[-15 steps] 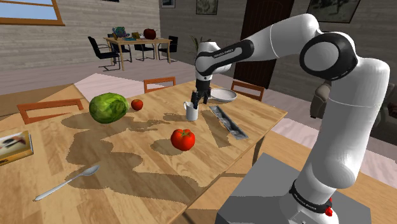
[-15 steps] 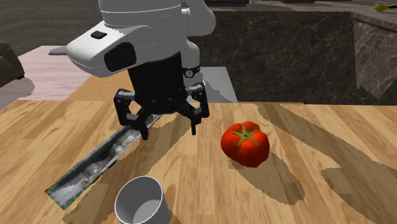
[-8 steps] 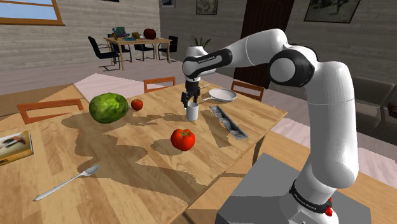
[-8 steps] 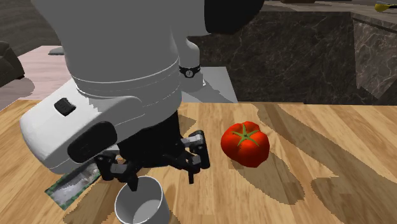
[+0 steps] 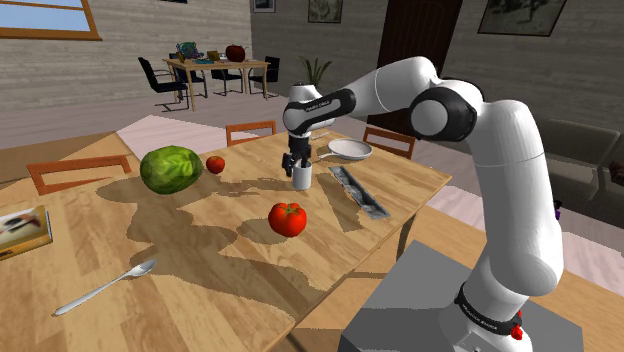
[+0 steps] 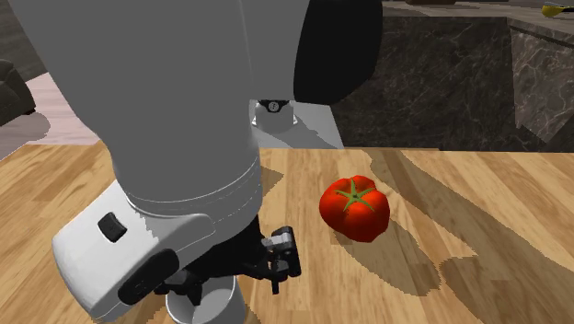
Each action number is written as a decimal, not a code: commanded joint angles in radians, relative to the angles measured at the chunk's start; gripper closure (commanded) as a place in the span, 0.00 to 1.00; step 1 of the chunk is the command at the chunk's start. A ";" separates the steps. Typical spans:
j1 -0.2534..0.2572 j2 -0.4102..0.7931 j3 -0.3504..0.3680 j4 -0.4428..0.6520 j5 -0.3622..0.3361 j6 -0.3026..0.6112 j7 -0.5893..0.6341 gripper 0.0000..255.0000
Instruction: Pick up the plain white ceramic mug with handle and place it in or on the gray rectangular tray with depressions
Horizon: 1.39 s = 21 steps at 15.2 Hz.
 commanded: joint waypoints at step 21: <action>-0.001 -0.008 -0.001 0.011 -0.001 -0.019 -0.001 1.00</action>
